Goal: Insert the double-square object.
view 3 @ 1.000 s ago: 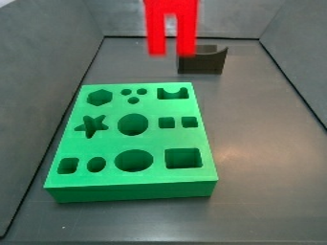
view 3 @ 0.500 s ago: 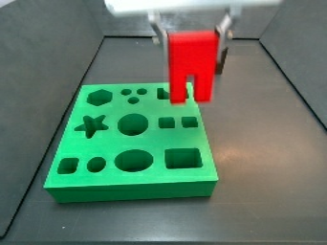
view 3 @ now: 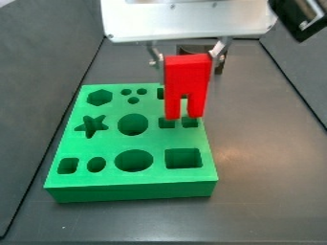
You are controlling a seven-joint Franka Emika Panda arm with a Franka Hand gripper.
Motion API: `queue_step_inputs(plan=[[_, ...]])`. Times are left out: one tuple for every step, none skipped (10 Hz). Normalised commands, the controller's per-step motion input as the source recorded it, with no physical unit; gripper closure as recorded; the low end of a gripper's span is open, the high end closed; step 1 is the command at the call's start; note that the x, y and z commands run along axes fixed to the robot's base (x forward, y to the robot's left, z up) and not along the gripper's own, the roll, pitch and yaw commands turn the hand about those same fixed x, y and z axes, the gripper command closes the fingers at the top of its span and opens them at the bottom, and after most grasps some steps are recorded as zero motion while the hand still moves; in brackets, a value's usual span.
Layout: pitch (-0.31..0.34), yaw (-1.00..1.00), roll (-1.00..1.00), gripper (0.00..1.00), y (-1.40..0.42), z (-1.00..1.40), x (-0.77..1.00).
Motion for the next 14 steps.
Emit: queue_step_inputs(plan=[[0.000,0.12,0.13,1.00,-0.19,-0.06,-0.30],[0.007,0.15,0.18,1.00,-0.31,-0.01,-0.06],[0.083,0.04,0.19,1.00,-0.26,-0.13,0.25],[0.141,0.00,0.26,1.00,-0.07,-0.25,0.46],[0.153,0.00,0.32,1.00,0.00,-0.24,0.35],[0.161,0.00,0.34,1.00,-0.01,-0.21,0.25],[0.163,0.00,0.31,1.00,-0.02,-0.19,0.20],[0.139,0.00,0.32,1.00,0.00,-0.15,0.00],[0.076,0.00,0.22,1.00,-0.12,-0.18,-0.07],[0.021,0.00,0.09,1.00,-0.22,-0.11,-0.15],[0.000,0.00,0.05,1.00,-0.19,-0.07,-0.21],[0.000,0.00,0.07,1.00,-0.15,-0.15,-0.04],[0.034,0.00,0.14,1.00,0.00,-0.25,0.10],[0.033,-0.02,0.15,1.00,0.07,-0.19,0.00]])
